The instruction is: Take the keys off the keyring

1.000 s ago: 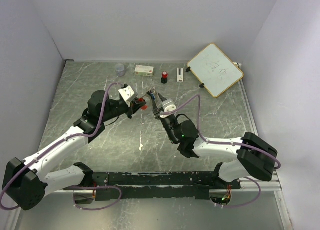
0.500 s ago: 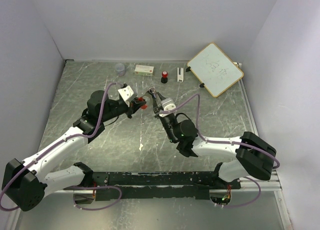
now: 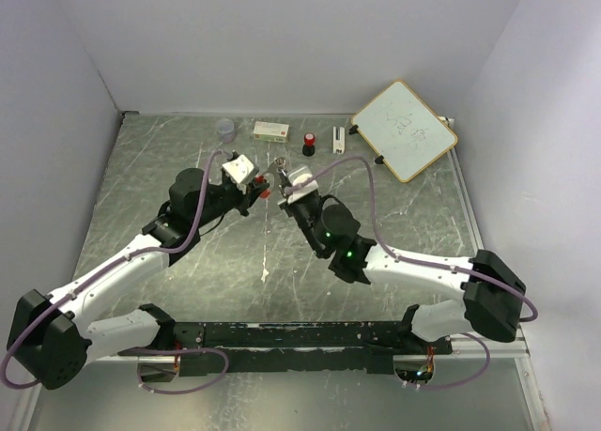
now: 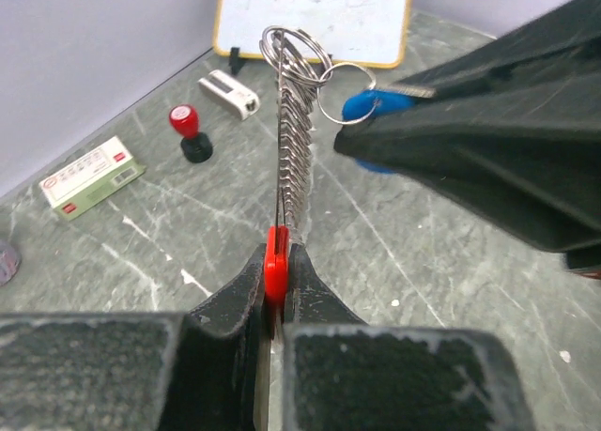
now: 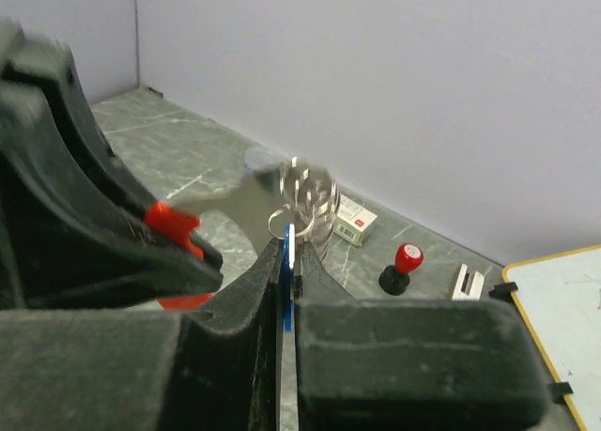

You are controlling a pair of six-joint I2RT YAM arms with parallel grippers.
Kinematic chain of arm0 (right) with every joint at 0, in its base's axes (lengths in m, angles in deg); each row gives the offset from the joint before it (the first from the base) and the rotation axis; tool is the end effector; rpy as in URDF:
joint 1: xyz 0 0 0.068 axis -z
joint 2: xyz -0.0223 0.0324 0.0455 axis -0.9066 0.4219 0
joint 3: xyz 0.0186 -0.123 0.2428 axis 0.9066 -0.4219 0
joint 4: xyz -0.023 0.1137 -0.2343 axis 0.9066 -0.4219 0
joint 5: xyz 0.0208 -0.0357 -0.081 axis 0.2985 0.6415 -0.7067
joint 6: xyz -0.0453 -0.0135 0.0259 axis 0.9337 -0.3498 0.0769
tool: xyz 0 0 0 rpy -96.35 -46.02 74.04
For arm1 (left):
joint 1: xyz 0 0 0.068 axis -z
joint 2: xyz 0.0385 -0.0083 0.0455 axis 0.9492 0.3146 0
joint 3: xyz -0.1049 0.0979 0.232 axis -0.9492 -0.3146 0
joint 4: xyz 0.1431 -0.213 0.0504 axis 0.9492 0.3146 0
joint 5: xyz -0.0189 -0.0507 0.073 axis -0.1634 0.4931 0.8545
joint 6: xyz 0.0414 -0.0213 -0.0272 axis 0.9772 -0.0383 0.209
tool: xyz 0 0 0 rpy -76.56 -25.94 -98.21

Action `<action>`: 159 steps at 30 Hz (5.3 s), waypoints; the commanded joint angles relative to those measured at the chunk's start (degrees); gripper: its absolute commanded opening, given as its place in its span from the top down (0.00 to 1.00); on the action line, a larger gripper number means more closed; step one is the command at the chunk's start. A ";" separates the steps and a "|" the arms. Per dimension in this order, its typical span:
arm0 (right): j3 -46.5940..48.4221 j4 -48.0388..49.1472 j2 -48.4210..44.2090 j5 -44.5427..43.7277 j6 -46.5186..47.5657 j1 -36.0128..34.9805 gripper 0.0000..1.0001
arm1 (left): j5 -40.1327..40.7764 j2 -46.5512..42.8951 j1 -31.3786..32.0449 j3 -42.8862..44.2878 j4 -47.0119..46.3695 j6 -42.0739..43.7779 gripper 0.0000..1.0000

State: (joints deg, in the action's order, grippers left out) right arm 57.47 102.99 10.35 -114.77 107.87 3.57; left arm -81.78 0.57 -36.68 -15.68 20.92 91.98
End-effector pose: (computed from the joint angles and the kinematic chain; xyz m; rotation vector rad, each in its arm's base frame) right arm 0.1582 0.2528 0.3073 -0.4708 1.2652 0.2695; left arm 0.2040 -0.1542 0.3148 0.7688 1.5254 -0.6249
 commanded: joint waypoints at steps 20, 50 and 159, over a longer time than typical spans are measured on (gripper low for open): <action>52.66 -92.02 9.15 -11.85 -24.00 -0.14 1.00 | 2.46 0.37 0.39 0.21 -5.77 1.02 0.37; 50.75 -93.50 7.78 -10.28 -22.00 -0.14 1.00 | -10.41 2.95 0.43 -1.99 -23.56 -7.39 0.51; 43.41 -84.77 4.27 -11.26 -21.80 -0.80 1.00 | -4.64 6.52 0.44 -7.03 -45.74 -14.11 0.93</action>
State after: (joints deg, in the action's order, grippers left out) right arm 101.12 16.87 16.08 -125.15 85.75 3.05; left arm -88.65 8.04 -36.47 -22.68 -21.44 78.37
